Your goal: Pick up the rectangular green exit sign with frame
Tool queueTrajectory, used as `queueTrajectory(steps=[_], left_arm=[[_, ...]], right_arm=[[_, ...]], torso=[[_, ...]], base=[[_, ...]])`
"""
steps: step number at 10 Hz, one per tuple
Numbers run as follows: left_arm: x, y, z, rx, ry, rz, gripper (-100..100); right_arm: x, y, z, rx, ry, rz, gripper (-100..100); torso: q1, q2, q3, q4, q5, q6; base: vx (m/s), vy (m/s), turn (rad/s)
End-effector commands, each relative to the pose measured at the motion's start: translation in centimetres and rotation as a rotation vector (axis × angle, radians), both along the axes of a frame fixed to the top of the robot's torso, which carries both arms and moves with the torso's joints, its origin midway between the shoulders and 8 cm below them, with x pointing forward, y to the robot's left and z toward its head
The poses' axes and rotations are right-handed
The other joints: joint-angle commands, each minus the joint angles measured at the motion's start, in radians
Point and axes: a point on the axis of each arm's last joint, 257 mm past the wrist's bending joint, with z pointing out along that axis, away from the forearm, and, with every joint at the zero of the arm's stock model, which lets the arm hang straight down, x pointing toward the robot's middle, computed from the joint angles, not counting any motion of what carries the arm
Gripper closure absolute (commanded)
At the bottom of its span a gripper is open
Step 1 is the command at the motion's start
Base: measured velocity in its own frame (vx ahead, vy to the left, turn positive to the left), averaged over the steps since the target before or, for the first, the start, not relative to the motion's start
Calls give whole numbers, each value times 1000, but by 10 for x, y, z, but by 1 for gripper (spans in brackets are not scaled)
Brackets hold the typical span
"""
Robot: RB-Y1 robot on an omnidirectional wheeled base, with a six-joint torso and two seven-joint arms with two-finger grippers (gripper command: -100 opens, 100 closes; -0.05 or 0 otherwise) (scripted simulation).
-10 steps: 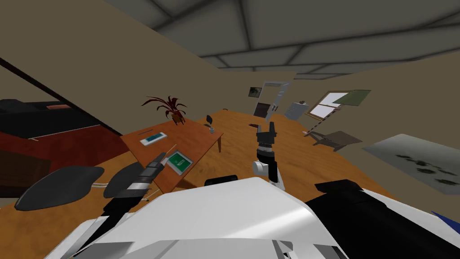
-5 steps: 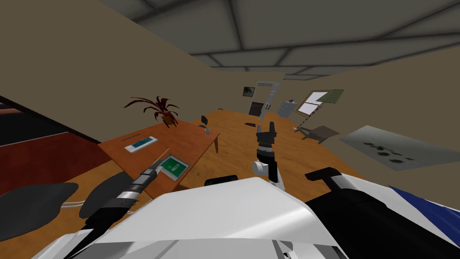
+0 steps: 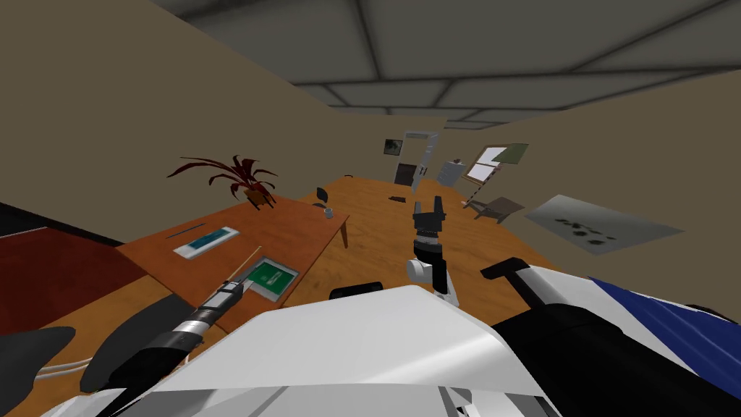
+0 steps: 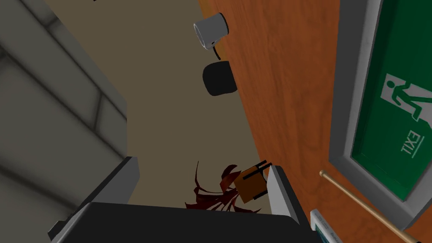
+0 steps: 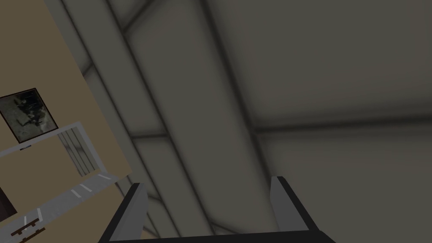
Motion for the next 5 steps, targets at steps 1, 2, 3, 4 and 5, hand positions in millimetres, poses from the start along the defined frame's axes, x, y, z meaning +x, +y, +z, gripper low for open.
queueTrajectory(steps=[1, 2, 3, 4, 5], left_arm=[[-11, 11, -11, -2, 40, 14, -100], [-21, 21, -22, 4, 90, 14, -100], [-25, 26, -28, 2, 104, 27, -100], [-38, 36, -40, 6, 158, 31, -100], [-42, 39, -43, 5, 168, 40, -100]], right_arm=[[0, 0, 0, 0, 0, 0, 0], [0, 0, 0, 0, 0, 0, 0], [0, 0, 0, 0, 0, 0, 0], [0, 0, 0, 0, 0, 0, 0], [0, 0, 0, 0, 0, 0, 0]], torso=[[0, 0, 0, 0, 0, 0], [0, 0, 0, 0, 0, -1], [0, -1, 0, 0, 0, 0], [0, -1, 0, 0, 0, -1], [0, -2, -1, 0, 0, 0]], base=[[25, 13, -87], [40, 10, -132], [37, 7, -88], [47, 4, -155], [36, 11, -76]])
